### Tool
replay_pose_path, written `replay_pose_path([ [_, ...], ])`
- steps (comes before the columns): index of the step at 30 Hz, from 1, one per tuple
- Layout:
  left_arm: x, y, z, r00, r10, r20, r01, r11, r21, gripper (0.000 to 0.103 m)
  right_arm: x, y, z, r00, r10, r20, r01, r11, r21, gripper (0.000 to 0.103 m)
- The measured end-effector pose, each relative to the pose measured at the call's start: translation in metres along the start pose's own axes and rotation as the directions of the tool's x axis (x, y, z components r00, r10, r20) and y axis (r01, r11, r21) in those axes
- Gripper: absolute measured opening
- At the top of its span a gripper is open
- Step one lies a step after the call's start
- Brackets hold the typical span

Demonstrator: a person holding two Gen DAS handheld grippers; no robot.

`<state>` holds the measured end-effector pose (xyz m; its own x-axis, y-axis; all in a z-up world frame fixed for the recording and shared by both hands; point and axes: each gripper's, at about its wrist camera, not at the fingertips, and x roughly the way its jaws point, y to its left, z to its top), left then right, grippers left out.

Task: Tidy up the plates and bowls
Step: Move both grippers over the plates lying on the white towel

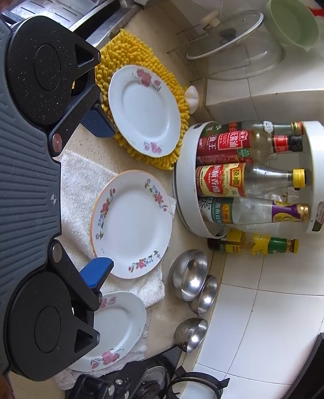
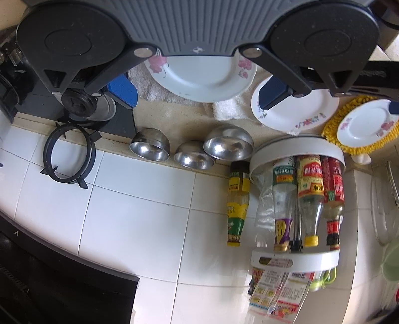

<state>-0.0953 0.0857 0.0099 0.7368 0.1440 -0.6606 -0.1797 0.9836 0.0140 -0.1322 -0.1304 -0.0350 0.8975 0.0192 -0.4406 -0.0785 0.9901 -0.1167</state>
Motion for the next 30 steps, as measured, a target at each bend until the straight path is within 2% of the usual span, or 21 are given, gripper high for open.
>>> replay_pose_path([
  [9,-0.011,0.014,-0.001,0.999,0.009,0.032,-0.009,1.0,-0.004,0.103,-0.001,0.016,0.0,0.999,0.037,-0.007,-0.037,0.999,-0.012,0.103],
  [30,-0.009,0.017,-0.003,1.0,-0.004,0.022,0.004,1.0,-0.007,0.103,0.003,0.017,0.001,0.999,0.028,-0.031,-0.028,1.0,-0.014,0.103],
])
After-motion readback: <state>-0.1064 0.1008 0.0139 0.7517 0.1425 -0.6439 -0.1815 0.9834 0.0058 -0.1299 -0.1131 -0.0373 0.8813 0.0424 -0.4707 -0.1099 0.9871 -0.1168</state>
